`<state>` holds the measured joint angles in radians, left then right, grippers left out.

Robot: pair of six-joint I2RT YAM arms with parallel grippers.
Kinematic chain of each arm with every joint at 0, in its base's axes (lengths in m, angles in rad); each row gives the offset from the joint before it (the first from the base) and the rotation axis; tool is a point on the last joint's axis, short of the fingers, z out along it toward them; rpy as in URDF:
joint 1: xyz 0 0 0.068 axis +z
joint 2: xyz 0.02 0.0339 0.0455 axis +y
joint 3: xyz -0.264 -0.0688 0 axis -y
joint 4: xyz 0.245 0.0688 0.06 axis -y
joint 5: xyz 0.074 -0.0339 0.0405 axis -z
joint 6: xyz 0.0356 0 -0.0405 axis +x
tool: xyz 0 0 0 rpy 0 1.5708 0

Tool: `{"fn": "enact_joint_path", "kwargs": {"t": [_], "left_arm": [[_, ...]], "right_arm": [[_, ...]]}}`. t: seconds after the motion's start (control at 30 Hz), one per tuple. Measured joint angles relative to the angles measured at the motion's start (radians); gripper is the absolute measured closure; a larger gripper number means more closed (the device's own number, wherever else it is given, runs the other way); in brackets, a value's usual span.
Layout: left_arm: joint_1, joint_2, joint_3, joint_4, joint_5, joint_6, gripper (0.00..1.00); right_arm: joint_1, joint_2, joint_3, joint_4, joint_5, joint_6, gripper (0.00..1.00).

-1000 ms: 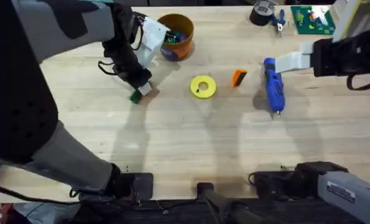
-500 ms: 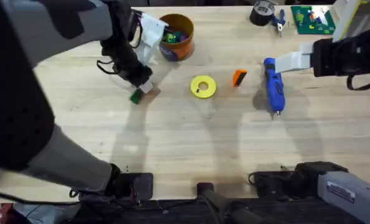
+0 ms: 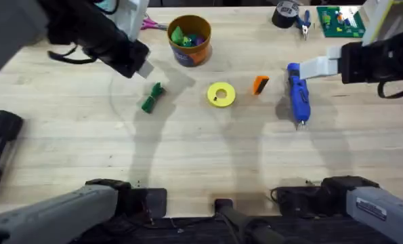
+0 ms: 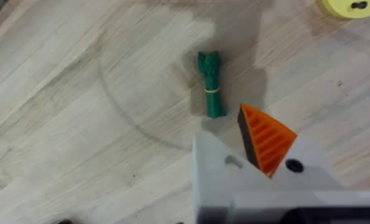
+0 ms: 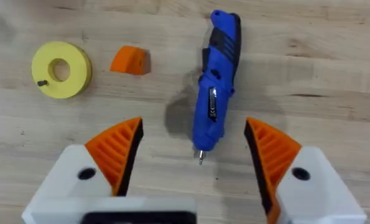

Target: Pick up the gripper from the table and insert it into the empty holder that is missing its gripper. Then pick up a screw, insert it into the mounting hole, and use the screwdriver to tighten it. Finally, clean up the table by picking up the vegetable and placing it into the bucket.

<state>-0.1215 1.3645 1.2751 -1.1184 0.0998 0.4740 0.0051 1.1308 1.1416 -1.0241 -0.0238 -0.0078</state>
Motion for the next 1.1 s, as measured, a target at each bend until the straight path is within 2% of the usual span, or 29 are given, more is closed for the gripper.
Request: {"fn": "enact_joint_path", "kwargs": {"t": [0.23,0.6,0.63,0.8,0.83,0.9,1.1], "left_arm": [[0.000,-0.085,0.000,-0.019,0.000,-0.003,0.995],[0.000,-0.090,0.000,-0.019,0.000,-0.003,0.994],[0.000,-0.090,0.000,-0.019,-0.003,-0.001,0.905],[0.000,-0.090,0.000,-0.019,-0.008,-0.004,0.132],[0.000,-0.090,0.000,-0.019,-0.008,-0.009,0.050],[0.000,-0.090,0.000,-0.019,-0.011,-0.010,0.018],[0.000,-0.090,0.000,-0.018,-0.011,-0.010,0.015]], "right_arm": [[0.000,0.000,0.000,0.000,0.000,0.000,0.005],[0.000,0.000,0.000,0.000,0.000,0.000,0.005],[0.000,0.000,0.000,0.000,0.000,0.000,0.004],[0.000,0.000,0.000,0.000,0.000,0.000,0.005],[0.000,0.000,0.000,0.000,0.000,0.000,0.004],[0.000,0.000,0.000,0.000,0.000,0.000,0.004],[0.000,0.000,0.000,0.000,0.000,0.000,0.004]]}}
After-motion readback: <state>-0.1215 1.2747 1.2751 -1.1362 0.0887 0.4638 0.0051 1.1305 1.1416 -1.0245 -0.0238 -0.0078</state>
